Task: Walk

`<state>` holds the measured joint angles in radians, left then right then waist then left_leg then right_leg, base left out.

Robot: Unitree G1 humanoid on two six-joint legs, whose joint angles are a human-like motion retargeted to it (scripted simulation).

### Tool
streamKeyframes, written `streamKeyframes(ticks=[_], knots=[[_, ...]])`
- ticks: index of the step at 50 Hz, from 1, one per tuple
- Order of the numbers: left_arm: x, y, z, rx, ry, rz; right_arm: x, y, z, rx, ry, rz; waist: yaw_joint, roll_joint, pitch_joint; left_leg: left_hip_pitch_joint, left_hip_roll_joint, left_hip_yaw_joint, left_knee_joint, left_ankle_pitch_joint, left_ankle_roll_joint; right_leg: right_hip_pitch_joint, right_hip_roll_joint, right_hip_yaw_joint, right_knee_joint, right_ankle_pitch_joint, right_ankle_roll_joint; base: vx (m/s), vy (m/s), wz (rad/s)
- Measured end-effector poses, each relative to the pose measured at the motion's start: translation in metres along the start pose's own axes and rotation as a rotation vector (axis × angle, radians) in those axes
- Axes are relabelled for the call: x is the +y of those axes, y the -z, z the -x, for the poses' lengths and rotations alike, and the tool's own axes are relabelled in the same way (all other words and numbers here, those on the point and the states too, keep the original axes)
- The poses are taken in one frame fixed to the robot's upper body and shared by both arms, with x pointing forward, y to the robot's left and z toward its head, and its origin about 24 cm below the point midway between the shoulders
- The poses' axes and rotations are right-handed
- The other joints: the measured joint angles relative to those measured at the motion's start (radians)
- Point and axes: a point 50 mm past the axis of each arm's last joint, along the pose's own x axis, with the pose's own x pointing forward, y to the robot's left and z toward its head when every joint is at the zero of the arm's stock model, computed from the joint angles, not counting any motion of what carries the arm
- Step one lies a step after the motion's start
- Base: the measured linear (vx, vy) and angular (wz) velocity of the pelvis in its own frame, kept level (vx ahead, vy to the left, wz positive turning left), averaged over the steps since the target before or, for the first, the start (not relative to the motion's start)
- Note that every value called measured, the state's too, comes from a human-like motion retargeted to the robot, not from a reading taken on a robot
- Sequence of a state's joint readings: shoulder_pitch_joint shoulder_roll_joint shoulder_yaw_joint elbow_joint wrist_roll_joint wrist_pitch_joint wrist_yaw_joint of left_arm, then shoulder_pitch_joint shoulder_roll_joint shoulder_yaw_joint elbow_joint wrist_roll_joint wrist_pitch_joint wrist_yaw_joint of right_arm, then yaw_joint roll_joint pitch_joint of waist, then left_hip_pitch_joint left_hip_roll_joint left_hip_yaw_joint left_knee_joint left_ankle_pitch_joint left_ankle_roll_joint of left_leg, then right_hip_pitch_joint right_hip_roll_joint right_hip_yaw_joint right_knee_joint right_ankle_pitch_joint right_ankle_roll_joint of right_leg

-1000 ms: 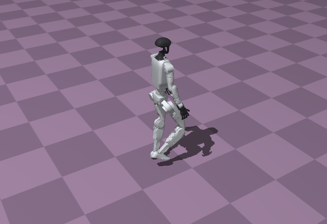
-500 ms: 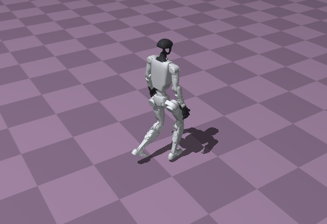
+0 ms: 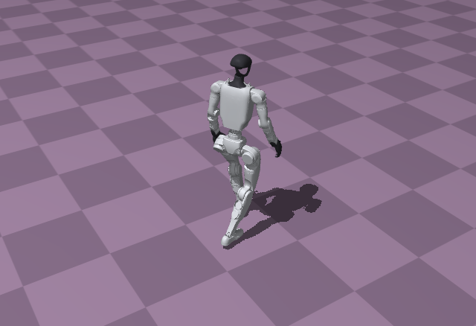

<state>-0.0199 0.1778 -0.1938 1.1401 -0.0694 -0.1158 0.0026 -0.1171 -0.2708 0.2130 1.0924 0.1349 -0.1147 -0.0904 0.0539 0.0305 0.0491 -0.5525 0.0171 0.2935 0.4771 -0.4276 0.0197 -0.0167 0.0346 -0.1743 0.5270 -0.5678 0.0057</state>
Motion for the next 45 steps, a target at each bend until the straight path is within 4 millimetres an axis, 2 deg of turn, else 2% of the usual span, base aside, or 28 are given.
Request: streamKeyframes(ticks=[5, 8, 10, 13, 15, 17, 20, 23, 25, 27, 30, 35, 37, 40, 45], knots=[[0.004, 0.011, 0.002, 0.041, -0.004, 0.001, 0.017, 0.017, 0.005, 0.059, -0.059, 0.01, 0.012, -0.038, -0.035, -0.01, 0.006, 0.04, 0.081, 0.016, 0.039, 0.028, -0.015, 0.023, 0.056, -0.028, 0.014, 0.52, 0.04, -0.01], [0.01, 0.018, 0.004, 0.066, -0.019, 0.025, 0.027, 0.038, 0.012, 0.129, -0.091, 0.001, 0.022, -0.068, -0.061, 0.0, -0.008, 0.043, 0.145, 0.027, 0.07, 0.04, -0.042, 0.03, 0.121, 0.009, 0.038, 0.53, 0.07, 0.02], [0.014, 0.022, 0.006, 0.078, -0.033, 0.049, 0.032, 0.052, 0.018, 0.179, -0.11, -0.009, 0.022, -0.094, -0.079, 0.018, -0.039, 0.034, 0.163, 0.016, 0.095, 0.034, -0.067, 0.042, 0.191, 0.076, 0.07, 0.49, 0.1, 0.27], [0.024, 0.022, 0.007, 0.075, -0.061, 0.076, 0.036, 0.068, 0.025, 0.235, -0.141, -0.031, 0.006, -0.164, -0.086, 0.111, -0.147, 0.027, 0.07, 0.029, 0.136, -0.008, -0.123, 0.106, 0.365, 0.283, 0.168, 0.44, 0.12, 0.57], [0.03, 0.019, 0.006, 0.063, -0.084, 0.079, 0.036, 0.073, 0.027, 0.253, -0.147, -0.044, -0.012, -0.194, -0.09, 0.15, -0.198, 0.014, 0.042, 0.022, 0.158, -0.059, -0.147, 0.143, 0.501, 0.425, 0.222, 0.41, 0.11, 0.68], [0.035, 0.016, 0.007, 0.048, -0.11, 0.07, 0.034, 0.075, 0.028, 0.255, -0.139, -0.053, -0.035, -0.211, -0.09, 0.173, -0.231, -0.004, 0.059, -0.006, 0.174, -0.109, -0.17, 0.162, 0.629, 0.485, 0.243, 0.4, 0.1, 0.67], [0.044, 0.006, 0.005, 0.017, -0.15, 0.04, 0.03, 0.069, 0.025, 0.23, -0.11, -0.065, -0.067, -0.217, -0.082, 0.217, -0.264, -0.036, 0.058, -0.037, 0.189, -0.2, -0.217, 0.175, 0.775, 0.425, 0.212, 0.39, 0.09, 0.59], [0.05, -0.01, 0.002, -0.022, -0.181, 0.002, 0.022, 0.055, 0.019, 0.184, -0.068, -0.064, -0.098, -0.195, -0.058, 0.29, -0.284, -0.085, 0.001, -0.04, 0.187, -0.3, -0.253, 0.187, 0.812, 0.288, 0.145, 0.37, 0.05, 0.6], [0.049, -0.015, 0.001, -0.037, -0.188, -0.027, 0.02, 0.053, 0.018, 0.17, -0.051, -0.052, -0.123, -0.194, -0.046, 0.32, -0.305, -0.114, 0.013, -0.057, 0.179, -0.363, -0.271, 0.213, 0.797, 0.206, 0.12, 0.35, 0.0, 0.75], [0.05, -0.028, -0.002, -0.069, -0.196, -0.052, 0.015, 0.044, 0.014, 0.146, -0.035, -0.028, -0.138, -0.156, -0.025, 0.372, -0.292, -0.16, -0.026, -0.055, 0.167, -0.423, -0.227, 0.235, 0.718, 0.179, 0.104, 0.34, -0.03, 0.73], [0.046, -0.039, -0.003, -0.105, -0.191, -0.096, 0.013, 0.042, 0.013, 0.144, -0.029, 0.008, -0.159, -0.127, -0.005, 0.418, -0.289, -0.22, -0.018, -0.075, 0.156, -0.5, -0.151, 0.299, 0.597, 0.181, 0.12, 0.32, -0.06, 0.85], [0.038, -0.05, -0.005, -0.153, -0.164, -0.169, 0.01, 0.047, 0.013, 0.182, -0.024, 0.041, -0.167, -0.082, 0.004, 0.468, -0.277, -0.321, -0.02, -0.097, 0.147, -0.567, 0.023, 0.455, 0.354, 0.275, 0.197, 0.3, -0.09, 0.8], [0.035, -0.05, -0.005, -0.159, -0.151, -0.192, 0.009, 0.05, 0.014, 0.202, -0.019, 0.047, -0.163, -0.069, 0.001, 0.482, -0.276, -0.355, -0.017, -0.112, 0.15, -0.573, 0.065, 0.5, 0.282, 0.296, 0.213, 0.29, -0.11, 0.62], [0.029, -0.047, -0.005, -0.156, -0.133, -0.213, 0.005, 0.056, 0.015, 0.23, -0.004, 0.054, -0.152, -0.049, -0.004, 0.51, -0.271, -0.397, -0.016, -0.144, 0.156, -0.567, 0.089, 0.506, 0.229, 0.31, 0.208, 0.3, -0.11, 0.42], [0.021, -0.029, -0.003, -0.107, -0.107, -0.21, 0.002, 0.067, 0.02, 0.268, 0.028, 0.052, -0.137, -0.038, -0.016, 0.514, -0.275, -0.42, 0.073, -0.211, 0.16, -0.563, 0.076, 0.447, 0.292, 0.249, 0.169, 0.26, -0.09, 0.21]])
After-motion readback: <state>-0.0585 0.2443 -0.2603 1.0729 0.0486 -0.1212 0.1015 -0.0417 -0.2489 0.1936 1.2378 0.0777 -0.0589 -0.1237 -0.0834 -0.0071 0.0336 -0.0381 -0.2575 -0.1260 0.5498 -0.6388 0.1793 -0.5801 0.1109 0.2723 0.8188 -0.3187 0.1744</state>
